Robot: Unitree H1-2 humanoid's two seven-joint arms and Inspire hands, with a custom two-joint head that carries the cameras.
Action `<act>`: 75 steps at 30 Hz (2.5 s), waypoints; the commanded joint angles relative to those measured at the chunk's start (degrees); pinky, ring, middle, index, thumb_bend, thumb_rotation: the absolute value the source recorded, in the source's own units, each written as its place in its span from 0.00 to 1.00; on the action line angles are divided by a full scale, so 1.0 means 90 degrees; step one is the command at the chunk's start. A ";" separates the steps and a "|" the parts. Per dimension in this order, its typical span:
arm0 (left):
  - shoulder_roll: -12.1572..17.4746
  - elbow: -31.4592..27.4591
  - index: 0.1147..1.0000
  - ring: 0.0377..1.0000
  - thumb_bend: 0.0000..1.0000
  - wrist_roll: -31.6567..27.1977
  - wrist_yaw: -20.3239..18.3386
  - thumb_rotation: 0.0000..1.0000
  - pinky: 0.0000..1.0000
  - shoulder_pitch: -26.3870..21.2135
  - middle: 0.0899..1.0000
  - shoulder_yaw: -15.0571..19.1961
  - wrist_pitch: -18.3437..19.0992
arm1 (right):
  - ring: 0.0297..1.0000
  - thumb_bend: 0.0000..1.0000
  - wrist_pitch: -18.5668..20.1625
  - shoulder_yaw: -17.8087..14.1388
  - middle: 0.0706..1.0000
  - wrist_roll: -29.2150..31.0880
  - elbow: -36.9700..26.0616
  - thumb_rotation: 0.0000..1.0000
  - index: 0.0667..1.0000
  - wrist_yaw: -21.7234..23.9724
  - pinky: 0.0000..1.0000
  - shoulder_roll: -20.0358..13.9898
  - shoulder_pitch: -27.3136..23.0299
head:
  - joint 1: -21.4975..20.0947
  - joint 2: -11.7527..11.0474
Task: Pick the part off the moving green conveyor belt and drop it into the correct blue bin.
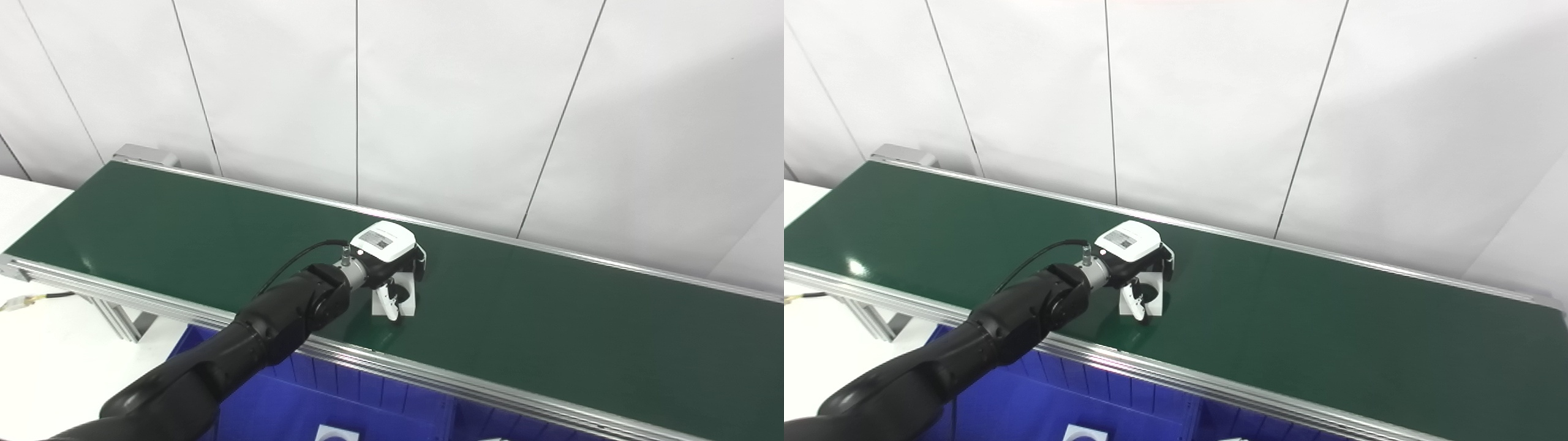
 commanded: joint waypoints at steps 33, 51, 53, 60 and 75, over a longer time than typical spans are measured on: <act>0.0564 -0.6541 0.47 0.38 0.50 -0.1072 -0.2741 0.00 0.37 0.1891 0.44 0.2117 0.1525 | 0.56 0.81 -0.0333 -0.0251 0.57 0.0249 -0.0358 0.05 0.55 0.0316 0.52 -0.0068 -0.0036 | 0.1046 0.0534; -0.0268 -0.7631 0.48 0.38 0.50 -0.0368 -0.2103 0.00 0.37 0.4349 0.44 0.2681 0.1502 | 0.58 0.80 -0.0330 -0.1336 0.59 0.1054 -0.0944 0.00 0.57 0.1741 0.55 -0.0181 -0.0087 | 0.2759 0.1972; -0.0336 -0.7605 0.48 0.37 0.50 -0.0270 -0.2082 0.00 0.36 0.4405 0.45 0.2672 0.1498 | 0.58 0.80 -0.0329 -0.1452 0.59 0.1164 -0.0975 0.00 0.57 0.1904 0.55 -0.0174 -0.0095 | 0.2924 0.2063; -0.0423 -0.7579 0.49 0.36 0.50 0.0032 -0.2086 0.00 0.35 0.4511 0.44 0.2660 0.1474 | 0.58 0.78 -0.0316 -0.1742 0.60 0.1474 -0.1148 0.00 0.58 0.2367 0.55 -0.0184 -0.0094 | 0.3213 0.2349; -0.0297 -0.7121 0.48 0.36 0.50 0.0412 -0.2681 0.00 0.32 0.4513 0.42 0.2194 0.1395 | 0.57 0.80 -0.0237 -0.1898 0.58 0.1432 -0.1329 0.00 0.57 0.2531 0.54 -0.0066 -0.0030 | 0.3051 0.2475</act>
